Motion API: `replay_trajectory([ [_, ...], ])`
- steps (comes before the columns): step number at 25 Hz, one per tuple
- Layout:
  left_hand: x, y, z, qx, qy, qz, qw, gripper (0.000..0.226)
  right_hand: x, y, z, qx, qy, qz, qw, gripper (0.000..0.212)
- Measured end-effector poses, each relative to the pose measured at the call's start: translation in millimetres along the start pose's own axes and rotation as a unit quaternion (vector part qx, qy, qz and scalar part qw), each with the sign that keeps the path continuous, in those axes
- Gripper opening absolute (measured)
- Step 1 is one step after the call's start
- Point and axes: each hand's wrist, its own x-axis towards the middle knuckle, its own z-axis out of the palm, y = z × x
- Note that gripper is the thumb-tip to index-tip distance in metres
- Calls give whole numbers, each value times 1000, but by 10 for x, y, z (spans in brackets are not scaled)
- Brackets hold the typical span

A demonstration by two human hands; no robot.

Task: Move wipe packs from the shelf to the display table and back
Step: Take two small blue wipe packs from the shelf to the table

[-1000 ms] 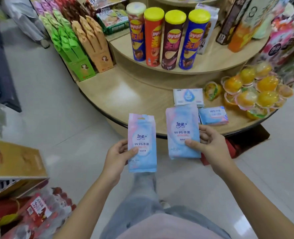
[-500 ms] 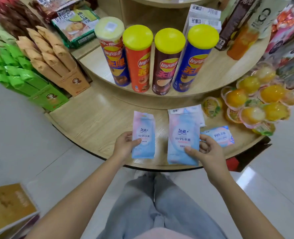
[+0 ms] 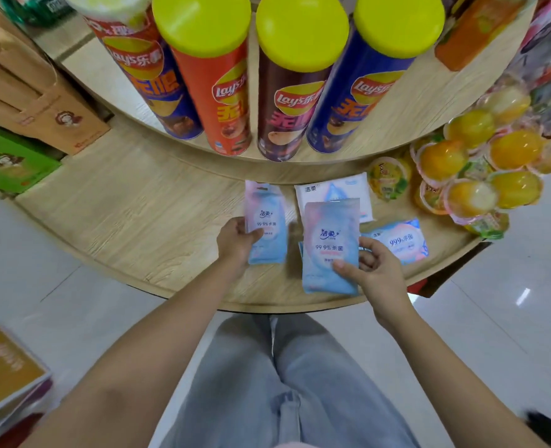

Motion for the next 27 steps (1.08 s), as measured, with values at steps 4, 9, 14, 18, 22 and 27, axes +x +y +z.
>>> replay_trajectory([
  [4,-37,3,37,84,40,44,995,29,171,-53,234,-15,-10,12,1000,37],
  [9,30,-40,-88,89,59,64,992,29,547,20,798,-36,-35,15,999,34],
  [14,33,2,-176,-76,33,-25,996,34,756,239,1218,-93,3,19,995,25],
  [18,43,-76,-199,-27,-32,17,999,15,798,374,1270,-238,53,-25,969,30],
  [22,17,10,-126,29,2,30,999,25,851,426,1240,-322,60,-56,943,28],
  [27,-11,74,-206,67,-34,10,997,33,842,338,1176,-374,40,-77,923,35],
])
